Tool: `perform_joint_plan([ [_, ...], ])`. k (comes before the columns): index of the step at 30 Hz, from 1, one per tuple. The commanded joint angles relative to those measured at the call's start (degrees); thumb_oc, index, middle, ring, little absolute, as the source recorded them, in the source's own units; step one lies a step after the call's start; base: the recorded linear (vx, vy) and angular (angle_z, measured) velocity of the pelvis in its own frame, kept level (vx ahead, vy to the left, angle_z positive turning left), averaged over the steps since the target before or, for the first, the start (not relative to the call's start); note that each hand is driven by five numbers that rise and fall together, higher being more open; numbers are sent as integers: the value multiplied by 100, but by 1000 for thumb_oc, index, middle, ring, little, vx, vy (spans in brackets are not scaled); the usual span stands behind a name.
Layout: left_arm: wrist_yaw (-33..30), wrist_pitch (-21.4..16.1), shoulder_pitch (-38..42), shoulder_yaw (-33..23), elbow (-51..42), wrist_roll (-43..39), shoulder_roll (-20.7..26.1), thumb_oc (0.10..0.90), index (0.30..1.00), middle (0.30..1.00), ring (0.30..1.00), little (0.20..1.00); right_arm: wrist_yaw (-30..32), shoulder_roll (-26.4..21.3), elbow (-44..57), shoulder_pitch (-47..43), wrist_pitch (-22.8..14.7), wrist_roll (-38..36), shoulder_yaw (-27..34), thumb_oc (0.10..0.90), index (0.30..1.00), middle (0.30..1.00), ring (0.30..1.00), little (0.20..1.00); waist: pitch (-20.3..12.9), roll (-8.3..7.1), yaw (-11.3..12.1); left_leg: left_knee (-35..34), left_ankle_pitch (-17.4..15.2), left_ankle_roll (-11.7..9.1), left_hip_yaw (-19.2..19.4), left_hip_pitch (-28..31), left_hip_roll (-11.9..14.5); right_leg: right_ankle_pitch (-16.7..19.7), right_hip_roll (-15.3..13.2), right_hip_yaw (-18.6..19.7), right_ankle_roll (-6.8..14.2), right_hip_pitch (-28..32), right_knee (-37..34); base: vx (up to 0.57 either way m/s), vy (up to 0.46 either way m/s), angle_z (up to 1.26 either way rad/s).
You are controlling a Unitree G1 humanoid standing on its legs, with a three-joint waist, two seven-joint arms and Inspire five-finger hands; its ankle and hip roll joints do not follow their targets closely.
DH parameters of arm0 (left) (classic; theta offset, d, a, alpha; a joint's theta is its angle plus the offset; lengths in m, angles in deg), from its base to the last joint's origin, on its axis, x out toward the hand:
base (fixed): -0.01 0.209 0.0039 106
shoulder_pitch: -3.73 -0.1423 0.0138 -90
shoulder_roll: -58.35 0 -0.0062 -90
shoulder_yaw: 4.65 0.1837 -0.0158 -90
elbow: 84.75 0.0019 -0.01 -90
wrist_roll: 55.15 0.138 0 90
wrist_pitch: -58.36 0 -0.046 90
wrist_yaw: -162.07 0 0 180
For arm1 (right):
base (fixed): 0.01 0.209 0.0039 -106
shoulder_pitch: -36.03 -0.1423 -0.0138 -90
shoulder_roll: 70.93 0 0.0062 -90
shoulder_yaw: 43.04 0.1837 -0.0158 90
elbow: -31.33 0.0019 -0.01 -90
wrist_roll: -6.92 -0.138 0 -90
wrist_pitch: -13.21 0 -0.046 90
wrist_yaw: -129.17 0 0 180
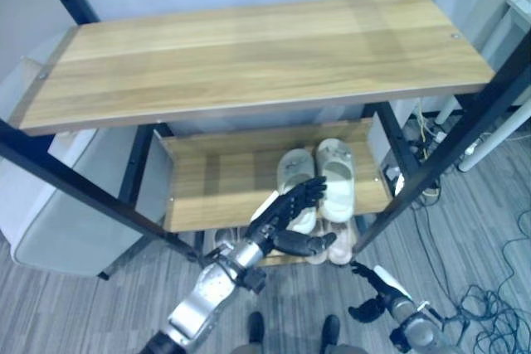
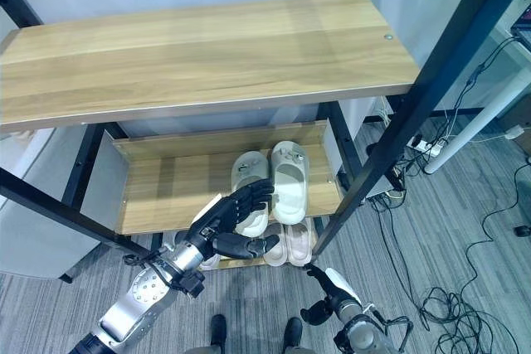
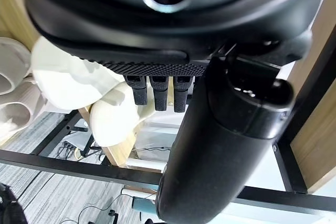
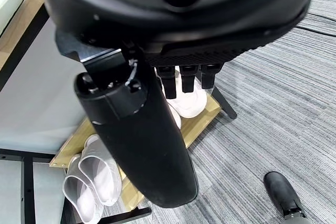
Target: Arrange the slippers neatly on the shoe rack.
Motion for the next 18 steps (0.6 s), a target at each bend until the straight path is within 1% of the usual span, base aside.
perform_joint_plan([
  [1,-61,-517,778,-63,-275,135,-78,800,900,900,900,900,77,-125,285,-268,-191,-34,-1,800,900,900,900,900,-189,-258,45,-24,-478,-96,594,240,8,-465,-278,221,476,-20,-8,0,0,0],
  [8,-262,-517,1205,-75,127,343,-227,800,900,900,900,900,72,-224,474,-220,-153,-88,101,800,900,900,900,900,-115,-284,-52,-24,-479,-92,659,174,11,-417,-294,275,504,-140,-8,0,0,0],
  [11,-356,-524,1466,-10,467,515,-310,800,900,900,900,900,87,-243,464,-267,-144,-100,84,800,900,900,900,900,-71,-306,-104,-24,-480,-87,696,118,14,-380,-301,310,522,-230,-8,0,0,0],
  [18,-428,-514,1740,32,793,756,-325,800,900,900,900,900,66,-297,568,-287,-142,-97,86,800,900,900,900,900,-32,-343,-166,-24,-478,-82,732,53,12,-352,-296,377,533,-330,-8,-6,8,-9],
])
